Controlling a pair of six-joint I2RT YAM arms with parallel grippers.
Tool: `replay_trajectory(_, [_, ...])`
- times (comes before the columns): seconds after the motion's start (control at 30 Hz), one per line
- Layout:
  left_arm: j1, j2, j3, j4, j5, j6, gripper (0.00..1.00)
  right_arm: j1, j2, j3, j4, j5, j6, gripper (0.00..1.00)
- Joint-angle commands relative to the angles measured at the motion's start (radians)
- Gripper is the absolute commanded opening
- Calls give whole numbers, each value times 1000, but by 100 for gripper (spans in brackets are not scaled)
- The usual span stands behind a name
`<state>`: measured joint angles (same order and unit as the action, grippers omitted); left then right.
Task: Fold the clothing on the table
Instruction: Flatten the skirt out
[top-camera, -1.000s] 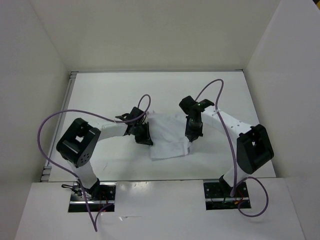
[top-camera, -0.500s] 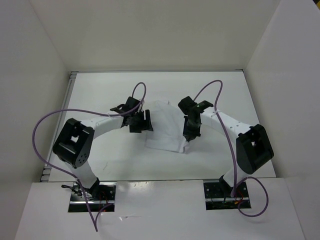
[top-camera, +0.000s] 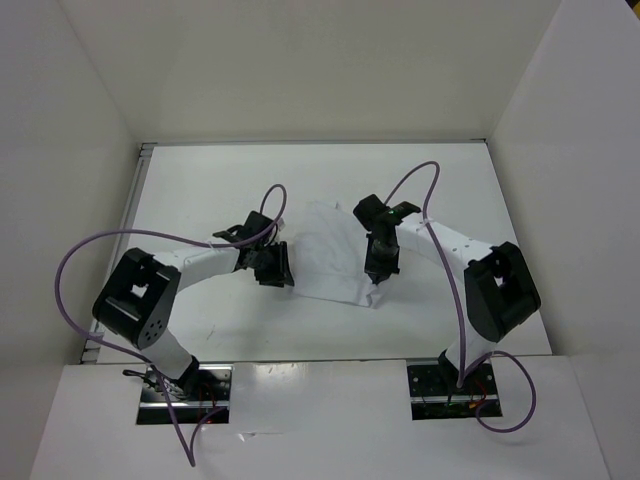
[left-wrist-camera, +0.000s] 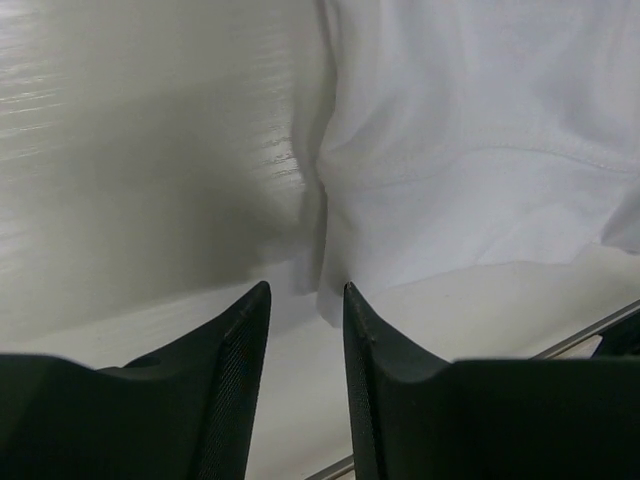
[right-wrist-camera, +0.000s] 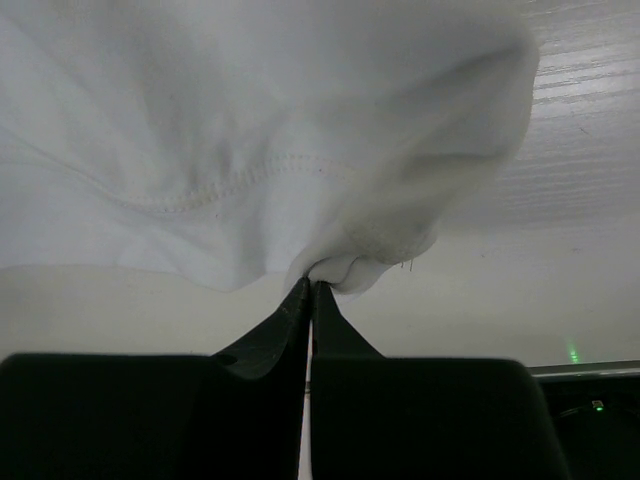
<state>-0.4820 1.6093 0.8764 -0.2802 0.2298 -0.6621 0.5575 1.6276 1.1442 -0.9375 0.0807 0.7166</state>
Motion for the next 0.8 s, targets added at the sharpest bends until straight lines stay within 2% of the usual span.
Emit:
replay_trajectory(0.0, [-9,29,-11,64,46,-13,42,12,6,22,10,33,6,0])
replay_trajectory(0.2, [-29,87,-11,119,82,-13,41,12,6,22,-10,42,15,0])
replay_trajectory(0.37, [-49,142,-11,119,27,-4,41,12,6,22,-20,51,24,0])
replay_trajectory(0.43, [-75,156,-11,119,-35,-4,35,12,6,22,-20,51,24,0])
replay_trajectory(0.47, [-75,179,-11,108,-46,-4,26,12,6,22,-20,51,24,0])
replay_trajectory(0.53, [-84,193,-11,95,-55,-4,0,12,-8,22,-20,60,34,0])
replay_trajectory(0.63, [-84,167,28,37,-75,6,0,12,-46,31,-29,74,43,0])
replay_trajectory(0.77, [-44,43,199,-62,-60,84,0,-30,-103,129,-29,87,20,0])
